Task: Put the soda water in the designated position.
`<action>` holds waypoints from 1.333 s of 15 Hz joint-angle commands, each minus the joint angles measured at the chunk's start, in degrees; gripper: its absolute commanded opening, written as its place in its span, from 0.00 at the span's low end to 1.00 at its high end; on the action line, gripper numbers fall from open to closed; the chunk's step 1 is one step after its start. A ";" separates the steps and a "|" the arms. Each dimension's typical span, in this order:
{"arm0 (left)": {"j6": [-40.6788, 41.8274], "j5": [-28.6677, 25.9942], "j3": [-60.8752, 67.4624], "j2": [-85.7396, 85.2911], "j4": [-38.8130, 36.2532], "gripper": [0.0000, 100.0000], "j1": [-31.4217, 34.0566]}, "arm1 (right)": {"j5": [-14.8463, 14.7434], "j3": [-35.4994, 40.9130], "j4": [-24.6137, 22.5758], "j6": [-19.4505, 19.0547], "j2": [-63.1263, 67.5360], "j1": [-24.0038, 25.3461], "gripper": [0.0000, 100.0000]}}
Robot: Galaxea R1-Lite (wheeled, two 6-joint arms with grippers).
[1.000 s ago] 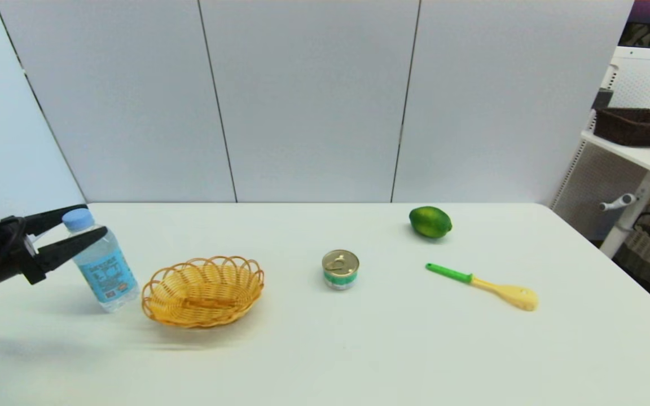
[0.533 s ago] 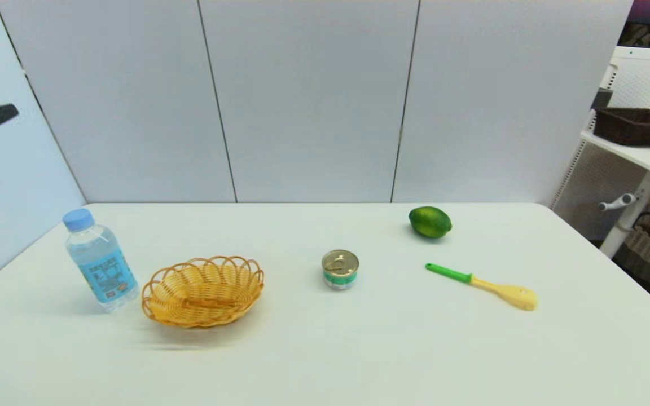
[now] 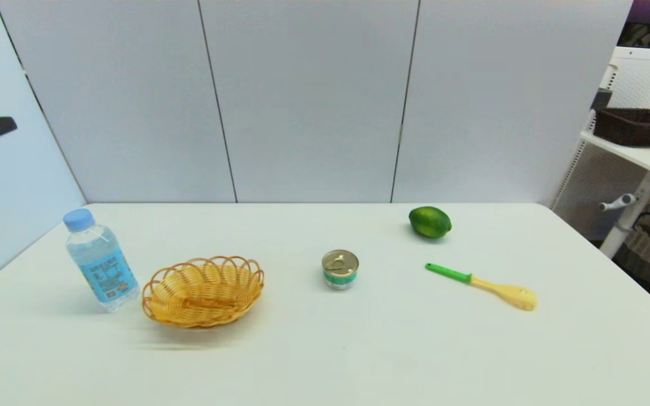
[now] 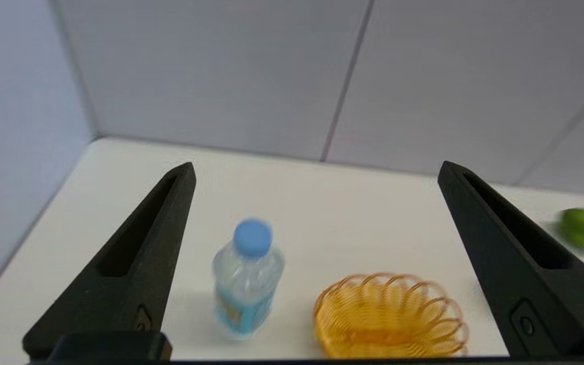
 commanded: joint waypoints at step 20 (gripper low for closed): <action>8.67 9.38 55.56 -59.59 -1.94 1.00 -7.89 | 0.00 0.02 -0.01 -0.06 -0.10 0.01 1.00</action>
